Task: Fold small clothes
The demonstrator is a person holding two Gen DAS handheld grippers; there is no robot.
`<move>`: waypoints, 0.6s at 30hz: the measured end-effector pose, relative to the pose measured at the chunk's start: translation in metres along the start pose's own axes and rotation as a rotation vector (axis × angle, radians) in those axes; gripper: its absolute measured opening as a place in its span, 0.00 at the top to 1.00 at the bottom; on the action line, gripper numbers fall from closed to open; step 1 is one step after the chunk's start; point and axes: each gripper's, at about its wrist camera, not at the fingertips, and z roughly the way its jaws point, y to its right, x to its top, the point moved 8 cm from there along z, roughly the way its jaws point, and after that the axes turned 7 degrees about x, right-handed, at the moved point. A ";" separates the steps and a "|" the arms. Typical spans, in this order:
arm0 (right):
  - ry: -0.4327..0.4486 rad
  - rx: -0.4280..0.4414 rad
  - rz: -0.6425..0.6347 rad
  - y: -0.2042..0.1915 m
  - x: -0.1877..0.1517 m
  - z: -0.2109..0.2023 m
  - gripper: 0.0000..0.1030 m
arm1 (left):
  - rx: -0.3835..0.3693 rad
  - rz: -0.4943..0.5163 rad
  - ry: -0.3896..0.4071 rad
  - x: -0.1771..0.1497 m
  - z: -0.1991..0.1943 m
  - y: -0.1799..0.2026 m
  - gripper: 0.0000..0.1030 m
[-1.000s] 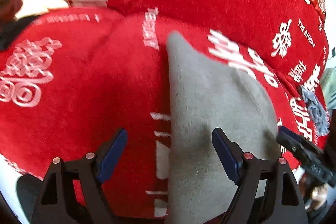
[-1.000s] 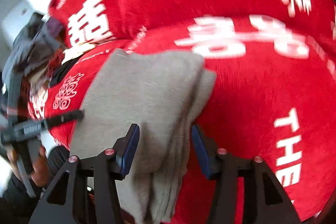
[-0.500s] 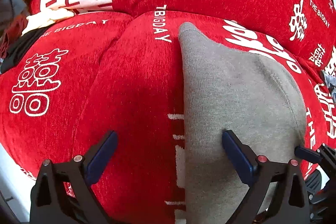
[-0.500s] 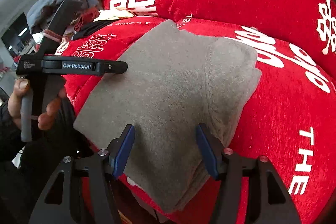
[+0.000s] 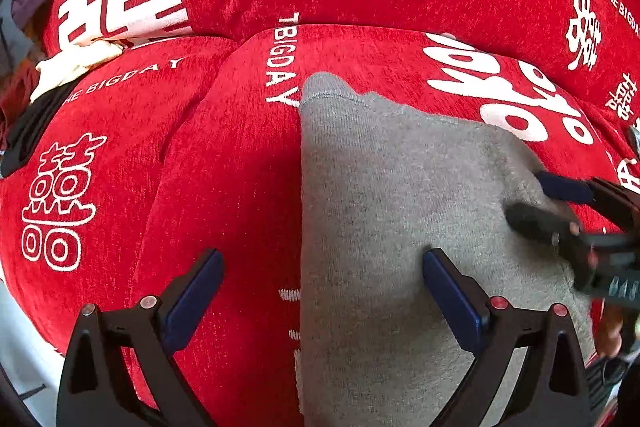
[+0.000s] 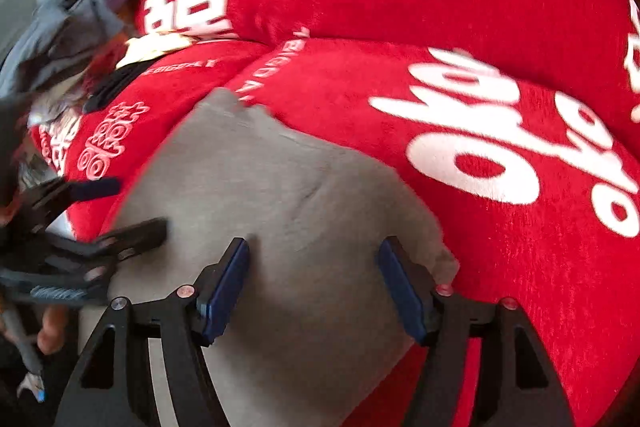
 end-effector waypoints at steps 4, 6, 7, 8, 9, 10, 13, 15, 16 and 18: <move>0.023 -0.017 0.001 -0.009 -0.002 -0.017 0.29 | 0.003 0.012 0.001 0.000 -0.003 -0.001 0.02; 0.049 0.000 -0.066 -0.032 -0.011 -0.034 0.29 | 0.003 0.007 0.006 0.002 -0.007 -0.002 0.03; 0.061 0.008 -0.101 -0.044 -0.017 -0.041 0.29 | 0.006 0.007 0.014 0.003 -0.010 -0.004 0.03; 0.073 0.020 -0.149 -0.059 -0.026 -0.050 0.29 | 0.017 0.008 0.023 0.004 -0.011 -0.006 0.03; 0.072 0.026 -0.180 -0.070 -0.034 -0.055 0.29 | 0.027 0.011 0.029 0.003 -0.013 -0.007 0.03; 0.068 0.028 -0.208 -0.079 -0.042 -0.057 0.29 | 0.028 0.013 0.031 0.002 -0.013 -0.009 0.03; 0.044 0.024 -0.261 -0.098 -0.069 -0.054 0.29 | 0.013 0.005 0.021 -0.006 -0.013 -0.011 0.03; 0.008 0.014 -0.270 -0.101 -0.090 -0.044 0.29 | 0.009 0.002 0.023 -0.010 -0.015 -0.012 0.02; -0.005 0.001 -0.276 -0.100 -0.098 -0.041 0.29 | 0.008 0.003 0.024 -0.013 -0.016 -0.012 0.02; 0.025 -0.042 -0.323 -0.103 -0.116 -0.043 0.29 | 0.002 0.006 0.025 -0.018 -0.019 -0.013 0.02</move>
